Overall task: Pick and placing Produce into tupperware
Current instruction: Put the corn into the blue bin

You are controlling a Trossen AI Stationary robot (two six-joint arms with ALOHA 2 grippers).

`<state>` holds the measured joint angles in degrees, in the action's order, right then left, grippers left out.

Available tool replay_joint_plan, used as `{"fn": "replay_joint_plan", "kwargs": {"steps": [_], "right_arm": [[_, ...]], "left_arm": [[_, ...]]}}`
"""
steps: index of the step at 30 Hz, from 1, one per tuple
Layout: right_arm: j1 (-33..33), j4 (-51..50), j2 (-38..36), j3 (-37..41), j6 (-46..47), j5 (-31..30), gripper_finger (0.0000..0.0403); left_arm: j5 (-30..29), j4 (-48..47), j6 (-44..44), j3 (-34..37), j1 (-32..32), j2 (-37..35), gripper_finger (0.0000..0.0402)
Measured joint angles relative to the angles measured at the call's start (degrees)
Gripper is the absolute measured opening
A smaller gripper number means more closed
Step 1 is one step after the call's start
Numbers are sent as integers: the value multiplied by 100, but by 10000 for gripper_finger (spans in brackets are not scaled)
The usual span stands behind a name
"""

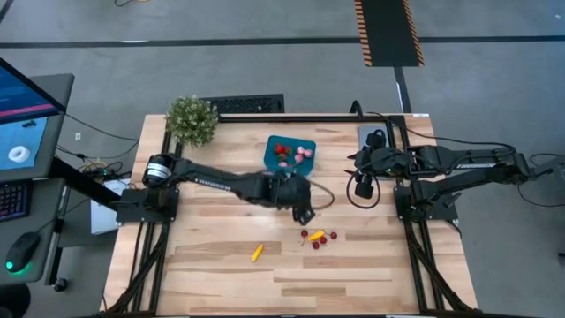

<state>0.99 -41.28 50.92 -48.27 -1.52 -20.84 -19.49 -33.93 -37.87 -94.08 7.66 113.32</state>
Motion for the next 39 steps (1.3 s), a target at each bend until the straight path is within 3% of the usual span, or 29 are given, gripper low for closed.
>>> {"fn": "replay_joint_plan", "kwargs": {"steps": [15, 39], "right_arm": [[0, 49, 2, 0, -7, 0, 225], [0, 55, 2, 0, -2, 0, 225]], "left_arm": [[-389, -720, -1377, 0, 1012, 2, 242], [230, -1755, -2407, 0, 1354, -2, 242]]}}
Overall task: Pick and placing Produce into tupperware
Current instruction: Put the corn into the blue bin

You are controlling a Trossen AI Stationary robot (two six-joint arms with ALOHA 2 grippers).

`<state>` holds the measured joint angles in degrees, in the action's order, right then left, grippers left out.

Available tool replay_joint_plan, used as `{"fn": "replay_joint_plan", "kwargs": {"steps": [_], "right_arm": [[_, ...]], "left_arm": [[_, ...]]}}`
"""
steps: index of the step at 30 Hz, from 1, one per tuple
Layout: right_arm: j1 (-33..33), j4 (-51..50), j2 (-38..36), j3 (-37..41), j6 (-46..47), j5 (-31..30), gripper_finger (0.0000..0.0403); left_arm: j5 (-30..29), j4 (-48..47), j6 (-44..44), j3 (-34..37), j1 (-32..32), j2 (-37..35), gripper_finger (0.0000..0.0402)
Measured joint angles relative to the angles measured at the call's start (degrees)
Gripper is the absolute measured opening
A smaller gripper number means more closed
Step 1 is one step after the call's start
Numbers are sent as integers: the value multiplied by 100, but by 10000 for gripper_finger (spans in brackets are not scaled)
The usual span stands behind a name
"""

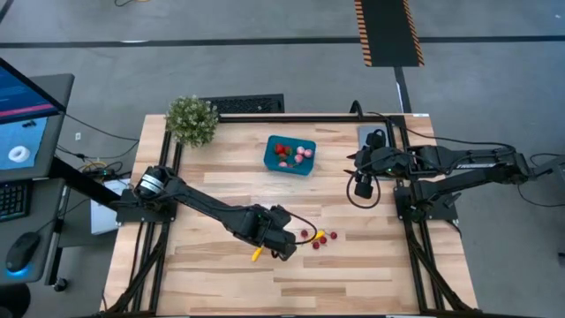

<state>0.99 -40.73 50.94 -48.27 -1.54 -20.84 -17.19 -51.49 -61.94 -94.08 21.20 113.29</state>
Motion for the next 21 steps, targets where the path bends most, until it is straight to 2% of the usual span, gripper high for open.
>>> {"fn": "replay_joint_plan", "kwargs": {"steps": [6, 14, 21], "right_arm": [[0, 4, 0, 0, 0, 0, 225], [0, 4, 2, 0, -2, 0, 225], [0, 9, 6, 0, 0, 0, 225]], "left_arm": [[0, -121, -155, 0, 91, -49, 242], [28, -752, -539, 0, 269, -275, 242], [272, -1179, -857, 5, 397, -304, 242]]}}
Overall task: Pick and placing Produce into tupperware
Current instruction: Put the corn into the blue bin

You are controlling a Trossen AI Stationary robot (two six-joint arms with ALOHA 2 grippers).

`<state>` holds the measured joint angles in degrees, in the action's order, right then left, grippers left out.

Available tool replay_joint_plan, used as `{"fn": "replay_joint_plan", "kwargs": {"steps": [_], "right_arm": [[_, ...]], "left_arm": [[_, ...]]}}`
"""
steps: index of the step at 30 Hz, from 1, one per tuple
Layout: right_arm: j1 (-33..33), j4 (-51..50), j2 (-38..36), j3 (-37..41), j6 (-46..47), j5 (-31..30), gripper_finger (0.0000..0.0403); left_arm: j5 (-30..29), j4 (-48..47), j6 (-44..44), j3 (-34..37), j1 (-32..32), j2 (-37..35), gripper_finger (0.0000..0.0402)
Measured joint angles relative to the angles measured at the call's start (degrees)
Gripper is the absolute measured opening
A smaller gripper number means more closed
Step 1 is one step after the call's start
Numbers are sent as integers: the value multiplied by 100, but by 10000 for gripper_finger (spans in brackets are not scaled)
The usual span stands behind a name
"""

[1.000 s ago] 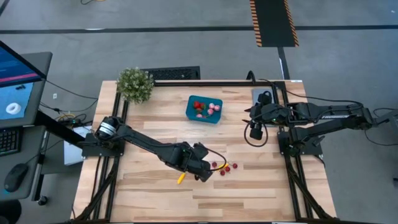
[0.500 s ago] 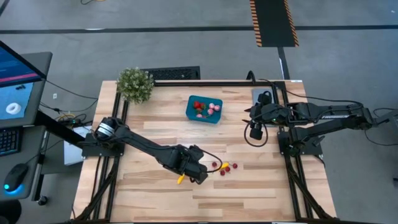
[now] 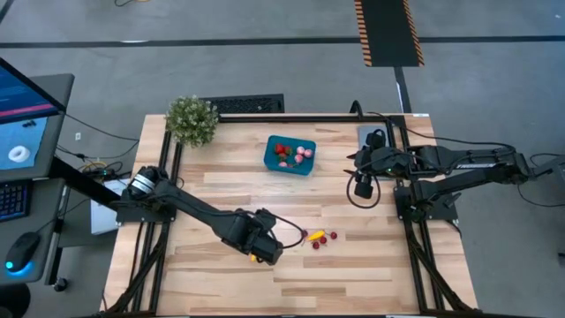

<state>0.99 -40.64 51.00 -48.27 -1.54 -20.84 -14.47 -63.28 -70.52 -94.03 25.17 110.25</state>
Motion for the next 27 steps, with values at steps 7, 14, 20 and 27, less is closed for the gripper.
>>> {"fn": "replay_joint_plan", "kwargs": {"steps": [7, 14, 20, 27], "right_arm": [[0, 39, 11, 0, 0, 0, 225], [0, 38, 11, 0, -27, 1, 225], [0, 37, 11, 0, -44, 0, 225], [0, 37, 11, 0, -46, 0, 225]], "left_arm": [[41, -5, -194, 56, 13, 42, 242], [121, -282, -276, 58, 55, 42, 242], [170, -306, -304, 58, 55, 42, 242], [280, -509, -282, 58, 55, 42, 242]]}}
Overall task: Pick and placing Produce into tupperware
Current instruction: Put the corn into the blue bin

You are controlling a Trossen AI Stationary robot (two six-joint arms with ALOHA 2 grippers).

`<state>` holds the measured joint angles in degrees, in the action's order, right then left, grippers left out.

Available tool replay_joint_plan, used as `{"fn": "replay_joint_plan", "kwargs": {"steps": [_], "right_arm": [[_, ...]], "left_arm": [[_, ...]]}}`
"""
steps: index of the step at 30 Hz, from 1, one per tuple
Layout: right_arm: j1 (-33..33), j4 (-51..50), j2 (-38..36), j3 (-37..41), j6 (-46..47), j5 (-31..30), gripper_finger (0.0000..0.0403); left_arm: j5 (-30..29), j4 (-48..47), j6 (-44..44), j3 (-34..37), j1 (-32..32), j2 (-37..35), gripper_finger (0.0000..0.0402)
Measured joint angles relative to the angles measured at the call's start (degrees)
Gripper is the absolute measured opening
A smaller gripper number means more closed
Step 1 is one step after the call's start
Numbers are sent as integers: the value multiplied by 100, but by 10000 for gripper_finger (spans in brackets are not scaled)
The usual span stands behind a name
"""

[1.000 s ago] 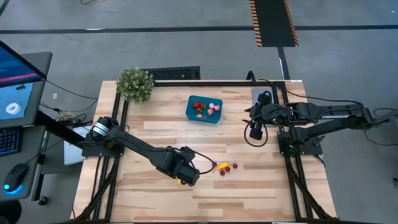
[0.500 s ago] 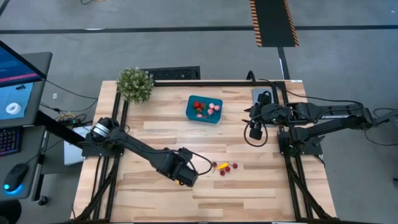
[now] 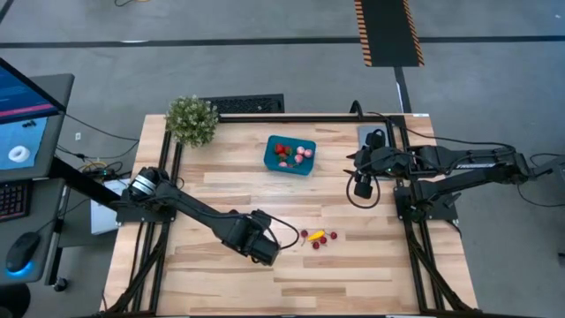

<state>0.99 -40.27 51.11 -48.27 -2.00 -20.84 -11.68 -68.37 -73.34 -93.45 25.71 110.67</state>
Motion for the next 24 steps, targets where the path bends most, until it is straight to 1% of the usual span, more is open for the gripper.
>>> {"fn": "replay_joint_plan", "kwargs": {"steps": [2, 17, 20, 22, 24], "right_arm": [[0, 0, 0, 0, 0, 1, 225], [0, 0, 0, 0, -4, 0, 225], [0, 0, 0, 0, -23, 0, 225], [0, 0, 0, 0, -101, 0, 225], [0, 0, 0, 0, -105, 1, 225]], "left_arm": [[65, -1, 0, 0, 0, 0, 242], [47, -26, 179, 5, -63, 0, 242], [65, 104, 223, 241, -120, -2, 242], [359, 194, 227, 512, -171, -2, 242], [627, 589, 249, 806, -213, -2, 242]]}}
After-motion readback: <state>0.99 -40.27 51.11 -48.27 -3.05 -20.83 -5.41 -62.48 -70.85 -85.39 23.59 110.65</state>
